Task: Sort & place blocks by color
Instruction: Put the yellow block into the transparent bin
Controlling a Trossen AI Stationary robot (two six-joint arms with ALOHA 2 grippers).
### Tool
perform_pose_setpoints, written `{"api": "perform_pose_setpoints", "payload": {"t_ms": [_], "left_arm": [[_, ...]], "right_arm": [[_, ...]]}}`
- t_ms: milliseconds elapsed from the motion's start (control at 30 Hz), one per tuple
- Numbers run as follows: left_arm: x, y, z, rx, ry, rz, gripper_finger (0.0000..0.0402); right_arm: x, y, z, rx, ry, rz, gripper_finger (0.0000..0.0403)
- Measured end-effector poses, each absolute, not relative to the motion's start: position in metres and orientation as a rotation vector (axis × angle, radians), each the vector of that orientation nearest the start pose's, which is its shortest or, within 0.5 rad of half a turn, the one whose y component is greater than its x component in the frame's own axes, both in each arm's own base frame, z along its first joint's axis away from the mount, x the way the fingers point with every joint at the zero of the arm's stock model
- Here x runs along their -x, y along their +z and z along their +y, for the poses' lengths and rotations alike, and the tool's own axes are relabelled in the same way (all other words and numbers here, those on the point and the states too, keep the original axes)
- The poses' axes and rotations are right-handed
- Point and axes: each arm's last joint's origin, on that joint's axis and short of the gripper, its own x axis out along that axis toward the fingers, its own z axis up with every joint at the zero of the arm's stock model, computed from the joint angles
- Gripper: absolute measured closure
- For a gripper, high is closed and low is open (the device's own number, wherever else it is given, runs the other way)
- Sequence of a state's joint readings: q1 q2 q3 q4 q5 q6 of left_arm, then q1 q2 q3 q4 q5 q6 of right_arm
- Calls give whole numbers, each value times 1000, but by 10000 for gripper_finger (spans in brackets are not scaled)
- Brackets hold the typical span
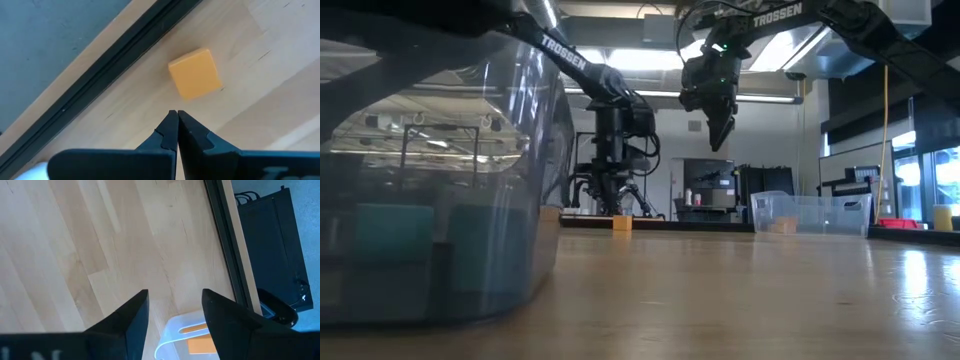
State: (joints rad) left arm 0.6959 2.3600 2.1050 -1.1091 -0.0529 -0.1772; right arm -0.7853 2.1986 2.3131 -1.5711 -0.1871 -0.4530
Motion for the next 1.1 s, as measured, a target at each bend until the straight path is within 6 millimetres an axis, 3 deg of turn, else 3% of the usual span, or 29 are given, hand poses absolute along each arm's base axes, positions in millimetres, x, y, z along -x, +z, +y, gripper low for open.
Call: {"api": "perform_pose_setpoints", "payload": {"t_ms": [233,400,700,1100], "left_arm": [[-352,191,322,595,807,1301,401],[-353,191,320,725,703,1256,401],[-364,189,316,624,791,1238,401],[-349,185,333,610,872,1254,401]], "right_arm": [[-302,310,-295,-310,-179,1353,219],[-302,310,-295,-310,-179,1353,219],[-302,310,-295,-310,-179,1353,219],[-303,310,-295,-310,-178,1352,219]]}}
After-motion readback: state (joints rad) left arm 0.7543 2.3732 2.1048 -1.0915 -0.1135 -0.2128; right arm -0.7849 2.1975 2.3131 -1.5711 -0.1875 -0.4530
